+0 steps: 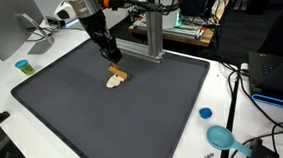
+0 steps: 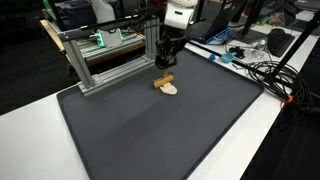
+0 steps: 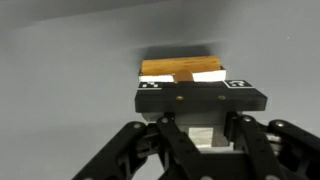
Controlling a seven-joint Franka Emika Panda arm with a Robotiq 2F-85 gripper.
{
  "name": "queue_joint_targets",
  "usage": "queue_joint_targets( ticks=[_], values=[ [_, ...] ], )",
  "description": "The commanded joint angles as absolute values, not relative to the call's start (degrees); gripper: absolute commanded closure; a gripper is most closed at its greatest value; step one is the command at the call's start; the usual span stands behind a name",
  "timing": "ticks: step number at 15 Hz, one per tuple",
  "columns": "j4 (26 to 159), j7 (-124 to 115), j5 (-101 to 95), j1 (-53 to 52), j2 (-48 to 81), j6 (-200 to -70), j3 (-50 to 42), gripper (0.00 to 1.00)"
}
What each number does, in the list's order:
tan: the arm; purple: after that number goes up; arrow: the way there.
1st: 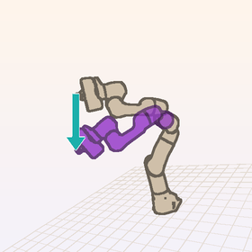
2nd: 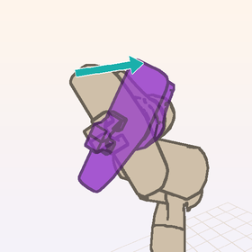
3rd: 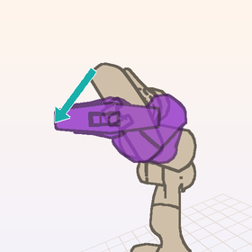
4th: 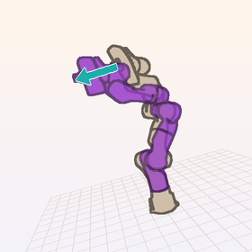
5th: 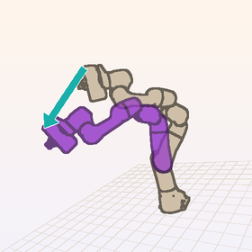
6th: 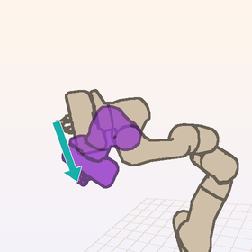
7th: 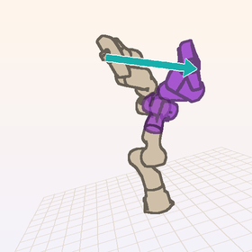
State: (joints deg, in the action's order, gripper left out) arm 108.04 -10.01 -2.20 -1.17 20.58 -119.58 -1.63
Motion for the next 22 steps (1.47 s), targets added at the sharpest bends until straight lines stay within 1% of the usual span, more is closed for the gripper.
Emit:
queue_joint_targets(
  ticks=[1,3,6,10,13,16,18,19,20,22],
  values=[
    [105.4,-10.3,-3.8,-1.4,24.2,-113.1,-2.2,0.78],
    [105.9,-9.5,-3.6,-1.1,22.7,-111.5,-2.2,0.78],
    [110.3,-6.8,-4.5,-0.8,17.1,-112.9,-2.1,0.78],
    [115.7,1.0,-11.8,-1.3,8.5,-112.7,-1.5,0.78],
    [113.9,4.2,-16.0,-2.6,7.5,-112.2,0.2,0.78],
    [109.8,6.9,-19.1,-4.7,9.6,-111.8,2.6,0.78],
    [107.3,10.6,-19.7,-5.7,11.1,-112.0,4.0,0.78],
    [105.3,13.4,-16.3,-5.3,12.4,-111.0,4.4,0.78],
    [109.5,8.6,-17.6,-5.5,10.0,-112.6,4.0,0.53],
    [107.5,10.5,-17.4,-5.8,11.4,-112.6,4.6,0.53]
  ],
)
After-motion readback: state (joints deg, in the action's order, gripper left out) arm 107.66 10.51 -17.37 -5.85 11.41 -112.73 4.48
